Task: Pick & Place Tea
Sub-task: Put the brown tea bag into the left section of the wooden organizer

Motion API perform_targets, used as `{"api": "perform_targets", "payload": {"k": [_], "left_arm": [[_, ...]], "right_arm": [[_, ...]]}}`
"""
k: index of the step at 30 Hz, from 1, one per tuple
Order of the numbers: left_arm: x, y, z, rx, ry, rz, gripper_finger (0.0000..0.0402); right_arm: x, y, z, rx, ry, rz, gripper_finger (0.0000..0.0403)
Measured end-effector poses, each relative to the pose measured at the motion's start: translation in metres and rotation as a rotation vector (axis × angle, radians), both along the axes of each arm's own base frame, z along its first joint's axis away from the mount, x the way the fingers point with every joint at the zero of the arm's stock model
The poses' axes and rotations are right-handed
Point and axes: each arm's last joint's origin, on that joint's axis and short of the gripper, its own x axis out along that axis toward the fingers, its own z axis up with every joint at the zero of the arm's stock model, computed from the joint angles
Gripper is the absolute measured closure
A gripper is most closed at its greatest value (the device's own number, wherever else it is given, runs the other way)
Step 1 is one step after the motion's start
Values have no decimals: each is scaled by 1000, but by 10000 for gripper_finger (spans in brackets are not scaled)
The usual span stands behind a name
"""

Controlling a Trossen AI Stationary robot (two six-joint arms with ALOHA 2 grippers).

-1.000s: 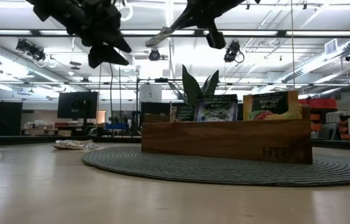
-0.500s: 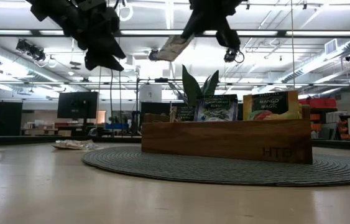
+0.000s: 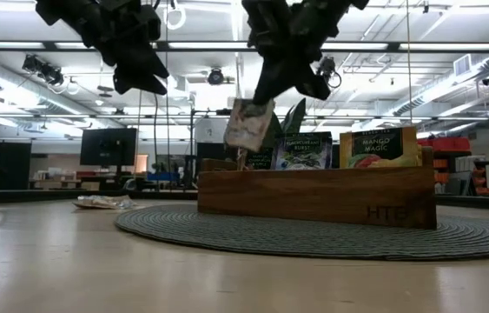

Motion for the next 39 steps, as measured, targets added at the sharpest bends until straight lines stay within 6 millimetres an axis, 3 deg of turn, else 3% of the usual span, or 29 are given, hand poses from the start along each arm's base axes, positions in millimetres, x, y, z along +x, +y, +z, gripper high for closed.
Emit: {"api": "perform_targets", "payload": {"k": [17, 24, 32, 39], "left_arm": [[-1, 2, -2, -4, 19, 11, 189], [-1, 2, -2, -4, 20, 11, 189], [-1, 2, -2, -4, 21, 11, 189], [-1, 2, -2, -3, 20, 10, 189]], "right_arm": [[8, -1, -28, -73, 109, 39, 403], [14, -1, -48, -53, 162, 53, 403], [15, -4, -48, -48, 159, 57, 400], [14, -6, -47, -87, 153, 77, 359]]}}
